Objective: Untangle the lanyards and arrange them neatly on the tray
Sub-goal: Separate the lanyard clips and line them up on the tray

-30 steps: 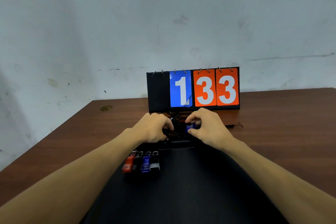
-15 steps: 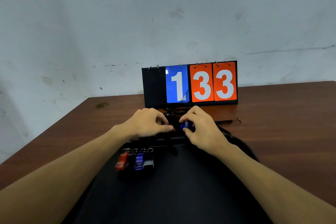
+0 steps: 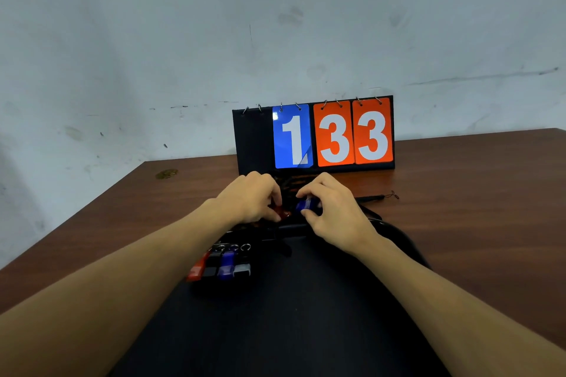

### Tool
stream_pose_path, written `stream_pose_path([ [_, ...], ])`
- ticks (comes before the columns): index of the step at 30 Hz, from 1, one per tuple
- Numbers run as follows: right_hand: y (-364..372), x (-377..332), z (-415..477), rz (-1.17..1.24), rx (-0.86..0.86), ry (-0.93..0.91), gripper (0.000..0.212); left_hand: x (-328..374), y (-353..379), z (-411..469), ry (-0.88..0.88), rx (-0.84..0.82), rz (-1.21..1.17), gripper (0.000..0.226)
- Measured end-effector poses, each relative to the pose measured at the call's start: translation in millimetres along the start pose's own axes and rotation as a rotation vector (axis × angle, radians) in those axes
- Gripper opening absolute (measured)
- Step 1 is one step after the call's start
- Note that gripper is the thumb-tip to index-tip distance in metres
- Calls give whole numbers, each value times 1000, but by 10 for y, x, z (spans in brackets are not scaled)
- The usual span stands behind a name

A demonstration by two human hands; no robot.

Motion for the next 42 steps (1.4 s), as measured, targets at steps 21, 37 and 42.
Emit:
stream_pose_path([
  [21, -350, 98, 111, 401, 181, 250, 38, -150, -515, -479, -301, 692, -1034, 17],
  [37, -473, -281, -531, -159, -326, 44, 29, 559, -299, -865, -41, 224, -569, 31],
  [42, -398, -192, -719, -230, -399, 53, 31, 611, -185, -864, -42, 159, -271, 38],
])
Point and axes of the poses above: each hand's wrist, its own z-axis towards the middle knuckle, its own y-axis out of the palm, x = y × z, the point moved 9 cm from there along z, towards the middle knuckle, and after that the axes turned 14 degrees about y, right-handed, at the moved point
